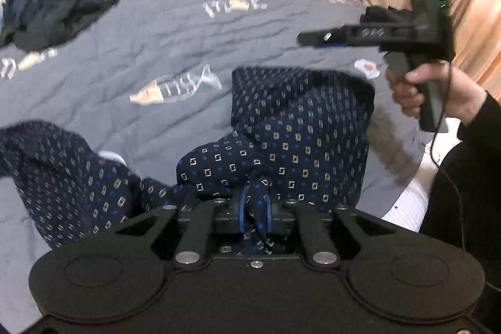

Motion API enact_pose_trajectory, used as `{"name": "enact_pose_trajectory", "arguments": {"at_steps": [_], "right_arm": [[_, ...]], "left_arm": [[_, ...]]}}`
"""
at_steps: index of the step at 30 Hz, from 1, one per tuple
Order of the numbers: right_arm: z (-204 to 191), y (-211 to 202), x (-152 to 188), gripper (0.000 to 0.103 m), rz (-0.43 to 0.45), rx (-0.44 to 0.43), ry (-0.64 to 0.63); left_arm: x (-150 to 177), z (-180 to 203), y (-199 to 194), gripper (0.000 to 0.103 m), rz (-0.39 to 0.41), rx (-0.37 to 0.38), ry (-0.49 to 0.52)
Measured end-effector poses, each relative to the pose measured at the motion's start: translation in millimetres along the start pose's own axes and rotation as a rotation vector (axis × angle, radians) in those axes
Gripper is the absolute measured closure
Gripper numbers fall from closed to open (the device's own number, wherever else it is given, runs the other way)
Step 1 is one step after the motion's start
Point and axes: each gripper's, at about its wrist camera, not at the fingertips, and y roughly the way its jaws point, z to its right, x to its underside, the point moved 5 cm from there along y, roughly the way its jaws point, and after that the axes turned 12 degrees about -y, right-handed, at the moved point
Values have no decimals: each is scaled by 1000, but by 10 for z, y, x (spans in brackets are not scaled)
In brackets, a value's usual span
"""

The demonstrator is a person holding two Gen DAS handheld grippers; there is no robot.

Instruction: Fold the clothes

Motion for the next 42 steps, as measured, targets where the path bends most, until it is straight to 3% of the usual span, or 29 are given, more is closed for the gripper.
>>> {"name": "enact_pose_trajectory", "arguments": {"at_steps": [4,9,16,17,19,22,26,29,32,34,36,38,40,42], "right_arm": [[34,-34,-21,41,22,5,21],[76,-77,-48,41,49,12,48],[137,-121,-79,41,81,22,79],[144,-126,-81,41,84,24,81],[155,-126,-82,41,86,30,83],[160,-116,-75,41,84,32,86],[147,-109,-72,41,77,27,80],[124,-101,-62,41,70,24,70],[99,-90,-47,41,59,20,61],[79,-92,-42,41,57,16,54],[69,-91,-40,41,55,16,48],[78,-92,-37,41,55,16,52],[88,-92,-33,41,54,17,55],[85,-90,-33,41,53,18,55]], "left_arm": [[-252,1,-367,95,137,-17,-9],[-794,82,-802,95,320,-65,26],[-1467,200,-1262,95,592,-190,55],[-1484,186,-1247,95,598,-193,41],[-1462,171,-1155,95,579,-192,19],[-1168,184,-771,95,424,-185,45],[-523,169,-202,95,188,-172,66],[-135,144,58,95,89,-143,29],[155,162,239,94,5,-162,51],[249,206,233,87,-16,-168,74],[130,188,116,86,24,-162,63],[-7,165,-12,78,70,-155,49],[-145,141,-140,63,116,-148,35],[-283,116,-270,62,162,-141,21]]}}
